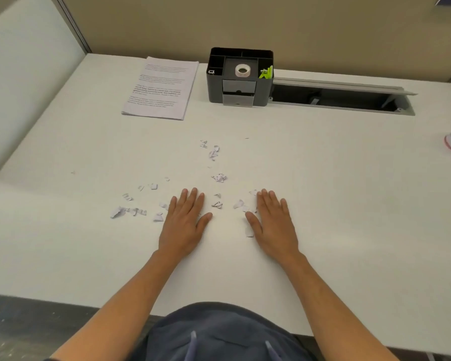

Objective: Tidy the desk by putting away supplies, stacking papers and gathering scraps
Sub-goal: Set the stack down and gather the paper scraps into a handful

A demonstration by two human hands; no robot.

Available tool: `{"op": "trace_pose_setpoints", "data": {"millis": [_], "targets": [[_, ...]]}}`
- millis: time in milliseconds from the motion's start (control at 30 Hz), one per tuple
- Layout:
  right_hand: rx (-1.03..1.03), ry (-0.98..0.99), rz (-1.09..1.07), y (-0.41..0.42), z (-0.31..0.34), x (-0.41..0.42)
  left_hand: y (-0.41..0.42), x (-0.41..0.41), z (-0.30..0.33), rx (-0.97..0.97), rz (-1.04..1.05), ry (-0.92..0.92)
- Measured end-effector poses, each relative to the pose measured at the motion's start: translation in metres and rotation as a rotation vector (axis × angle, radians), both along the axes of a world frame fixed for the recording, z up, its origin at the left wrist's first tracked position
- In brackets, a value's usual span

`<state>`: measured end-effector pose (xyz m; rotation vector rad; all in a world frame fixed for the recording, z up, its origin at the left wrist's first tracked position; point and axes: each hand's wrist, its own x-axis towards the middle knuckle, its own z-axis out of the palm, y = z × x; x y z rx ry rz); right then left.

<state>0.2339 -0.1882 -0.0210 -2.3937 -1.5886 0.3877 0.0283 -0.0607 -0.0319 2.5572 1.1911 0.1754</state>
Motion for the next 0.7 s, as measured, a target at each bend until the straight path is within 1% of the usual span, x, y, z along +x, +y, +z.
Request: {"op": "trace_pose_setpoints", "data": {"millis": [100,167,233,267,333,367,467,600,667,700], "targets": [[0.026,0.023,0.124,0.011,0.0,-0.017,0.001,-0.002,-0.002,-0.011,-0.045,-0.032],[0.082,0.171,0.165,0.015,0.004,-0.018,0.004,-0.005,0.0,-0.039,-0.107,-0.102],[0.205,0.305,0.055,0.014,0.008,-0.011,0.009,-0.014,0.003,-0.006,-0.119,-0.193],[0.26,0.319,-0.033,0.013,0.008,-0.006,0.012,-0.019,0.004,0.04,-0.091,-0.235],[0.252,0.259,-0.145,0.011,0.005,0.003,0.022,-0.032,0.007,0.117,0.024,-0.302],[0.209,0.204,-0.138,0.011,0.003,0.004,0.026,-0.038,0.008,0.129,0.102,-0.323],[0.08,0.07,-0.006,0.015,-0.002,-0.005,0.035,-0.055,0.008,0.086,0.303,-0.327],[0.034,-0.003,0.13,0.02,-0.003,-0.026,0.038,-0.064,0.006,0.113,0.421,-0.212],[0.037,0.009,0.197,0.021,-0.004,-0.029,0.037,-0.064,0.005,0.098,0.475,-0.162],[0.051,0.058,0.206,0.021,-0.003,-0.028,0.036,-0.064,0.004,0.079,0.491,-0.144]]}}
